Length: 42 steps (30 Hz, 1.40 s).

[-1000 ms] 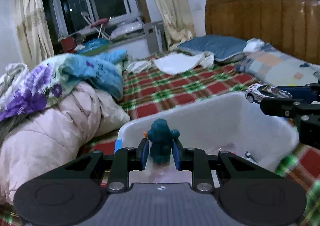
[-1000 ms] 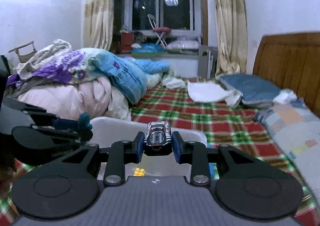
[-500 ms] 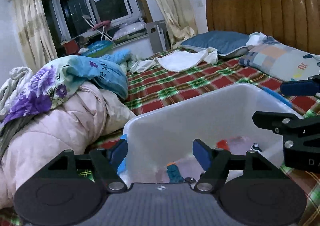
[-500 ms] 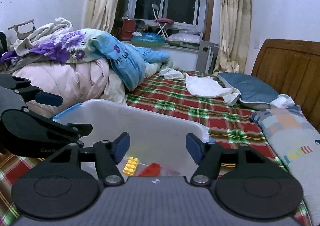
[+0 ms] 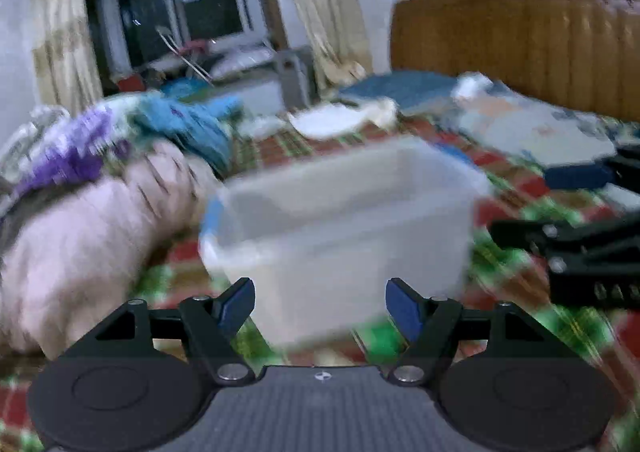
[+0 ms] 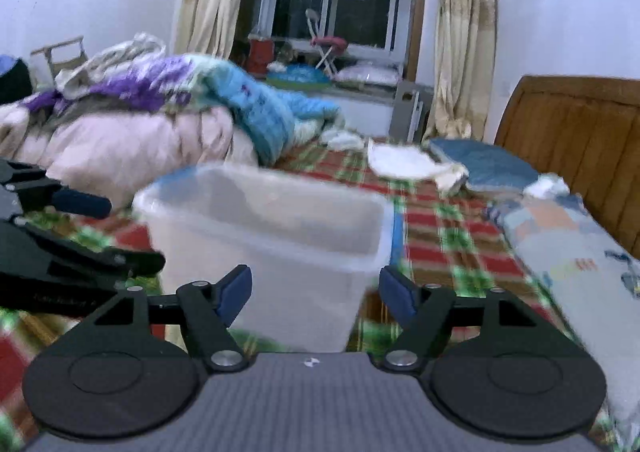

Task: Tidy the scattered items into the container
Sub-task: 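Grasp the blue Lego brick with the left tool while the right tool grasps the white race car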

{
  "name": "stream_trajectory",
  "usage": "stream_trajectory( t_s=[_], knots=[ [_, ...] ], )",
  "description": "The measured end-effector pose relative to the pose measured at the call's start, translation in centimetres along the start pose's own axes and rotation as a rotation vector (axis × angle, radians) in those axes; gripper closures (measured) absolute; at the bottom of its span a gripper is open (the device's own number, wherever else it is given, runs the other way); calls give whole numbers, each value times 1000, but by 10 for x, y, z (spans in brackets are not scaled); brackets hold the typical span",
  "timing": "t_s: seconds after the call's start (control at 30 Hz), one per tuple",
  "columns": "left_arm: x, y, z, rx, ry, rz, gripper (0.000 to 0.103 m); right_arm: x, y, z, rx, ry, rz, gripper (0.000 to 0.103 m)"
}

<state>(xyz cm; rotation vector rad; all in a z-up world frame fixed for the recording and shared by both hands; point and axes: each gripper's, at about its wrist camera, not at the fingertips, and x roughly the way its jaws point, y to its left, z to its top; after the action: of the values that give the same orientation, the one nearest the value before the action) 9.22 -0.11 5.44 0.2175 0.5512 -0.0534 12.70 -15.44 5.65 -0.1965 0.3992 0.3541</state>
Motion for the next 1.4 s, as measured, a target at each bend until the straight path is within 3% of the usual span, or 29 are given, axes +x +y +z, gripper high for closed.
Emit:
stream_trajectory(
  t_s=[0.23,0.37,0.5,0.57,0.7,0.77,0.93,1.03,1.1,1.17,1.27,1.33,1.4],
  knots=[
    [-7,-40,-91,-15,180,-100,27,-24,13,-71,48,132,45,32],
    [-20,-40,-111,-75,149,-132,27,-25,28,-96,51,188,66,37],
    [-27,-40,-117,-66,137,-151,27,-11,33,-107,99,242,110,38],
    [-29,-43,-116,-46,140,-150,27,-4,32,-114,119,265,137,49],
    [-26,-51,-115,-33,144,-158,27,-5,35,-115,81,280,149,58],
    [-24,-55,-113,-29,147,-158,27,-6,35,-112,51,286,142,70],
    [-11,-71,-108,1,185,-140,27,-4,25,-110,38,300,132,70],
    [1,-76,-113,49,223,-104,28,1,18,-112,100,317,140,60],
    [0,-65,-115,22,214,-116,41,3,15,-113,121,320,146,59],
    [-2,-51,-116,25,206,-94,65,3,15,-115,135,320,154,58],
    [3,-21,-117,13,205,-33,70,2,18,-116,127,304,154,58],
    [8,1,-116,-36,214,-60,70,5,23,-118,113,290,140,58],
    [10,8,-114,-23,202,-85,69,8,29,-120,95,285,123,58]
  ],
)
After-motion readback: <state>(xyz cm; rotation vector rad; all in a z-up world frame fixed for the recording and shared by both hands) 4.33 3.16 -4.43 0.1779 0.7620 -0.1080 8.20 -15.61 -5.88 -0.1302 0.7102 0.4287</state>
